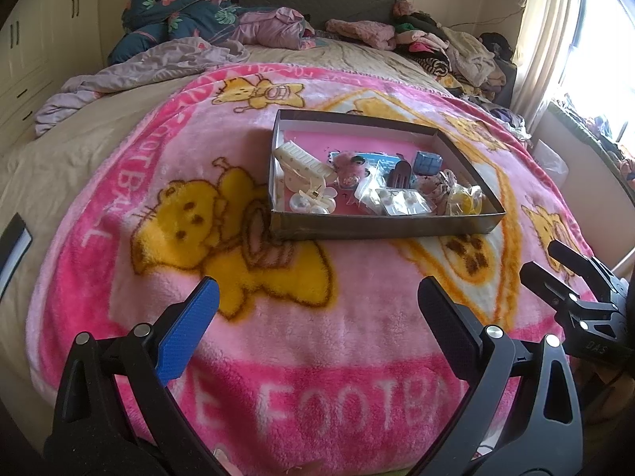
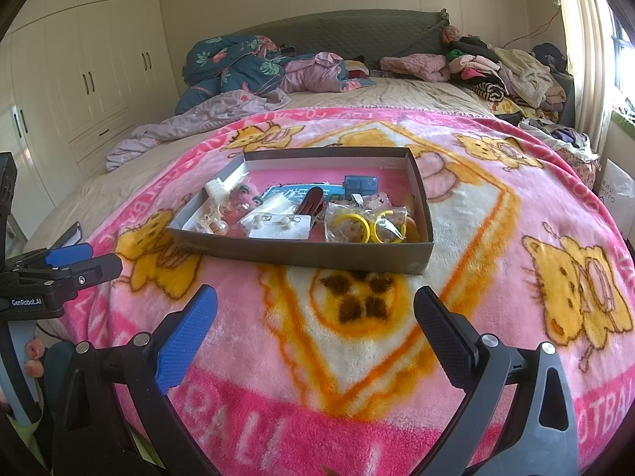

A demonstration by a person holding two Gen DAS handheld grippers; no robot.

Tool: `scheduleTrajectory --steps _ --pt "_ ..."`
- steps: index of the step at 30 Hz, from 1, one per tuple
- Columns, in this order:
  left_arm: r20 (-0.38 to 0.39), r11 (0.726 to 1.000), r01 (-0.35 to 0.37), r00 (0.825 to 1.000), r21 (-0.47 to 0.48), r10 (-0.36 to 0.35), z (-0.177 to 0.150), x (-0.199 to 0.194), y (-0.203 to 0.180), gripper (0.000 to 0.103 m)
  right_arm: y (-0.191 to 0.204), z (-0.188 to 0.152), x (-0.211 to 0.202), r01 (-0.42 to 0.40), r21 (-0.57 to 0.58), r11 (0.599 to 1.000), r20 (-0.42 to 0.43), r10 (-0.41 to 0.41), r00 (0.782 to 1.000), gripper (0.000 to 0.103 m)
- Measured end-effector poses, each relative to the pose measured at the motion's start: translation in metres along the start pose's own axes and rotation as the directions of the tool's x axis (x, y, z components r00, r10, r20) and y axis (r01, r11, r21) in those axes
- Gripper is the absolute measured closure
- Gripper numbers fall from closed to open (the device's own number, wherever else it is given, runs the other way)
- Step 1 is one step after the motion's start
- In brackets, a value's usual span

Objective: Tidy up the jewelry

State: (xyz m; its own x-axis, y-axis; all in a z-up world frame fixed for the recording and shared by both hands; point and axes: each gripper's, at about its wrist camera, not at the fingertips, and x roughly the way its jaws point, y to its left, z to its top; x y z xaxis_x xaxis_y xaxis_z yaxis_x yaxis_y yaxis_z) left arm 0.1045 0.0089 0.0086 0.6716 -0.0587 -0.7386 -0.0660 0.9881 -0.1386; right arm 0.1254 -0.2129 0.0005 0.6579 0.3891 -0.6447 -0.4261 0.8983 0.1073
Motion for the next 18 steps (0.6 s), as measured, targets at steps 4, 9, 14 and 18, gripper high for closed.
scheduleTrajectory --steps 4,9,14,18 --pt "0.001 1.000 -0.003 1.000 0.000 0.003 -0.0004 -0.0001 0.0007 0.011 0.0008 0.0001 -0.0007 0.000 0.000 1.000 0.000 0.000 1.000 0.006" --pt "0.002 1.000 -0.006 1.000 0.000 0.006 -0.0005 -0.0003 0.0020 0.011 0.0004 0.0002 -0.0007 0.001 0.000 1.000 0.001 -0.001 1.000 0.006" --pt "0.003 1.000 -0.012 1.000 0.000 0.012 -0.0007 -0.0009 0.0041 0.011 0.0004 0.0003 -0.0004 -0.001 0.001 1.000 -0.001 0.001 1.000 0.006" --pt "0.005 1.000 -0.016 1.000 0.000 0.016 -0.0009 -0.0018 0.0062 0.011 0.0004 0.0004 -0.0002 -0.001 0.000 1.000 0.000 0.001 1.000 0.006"
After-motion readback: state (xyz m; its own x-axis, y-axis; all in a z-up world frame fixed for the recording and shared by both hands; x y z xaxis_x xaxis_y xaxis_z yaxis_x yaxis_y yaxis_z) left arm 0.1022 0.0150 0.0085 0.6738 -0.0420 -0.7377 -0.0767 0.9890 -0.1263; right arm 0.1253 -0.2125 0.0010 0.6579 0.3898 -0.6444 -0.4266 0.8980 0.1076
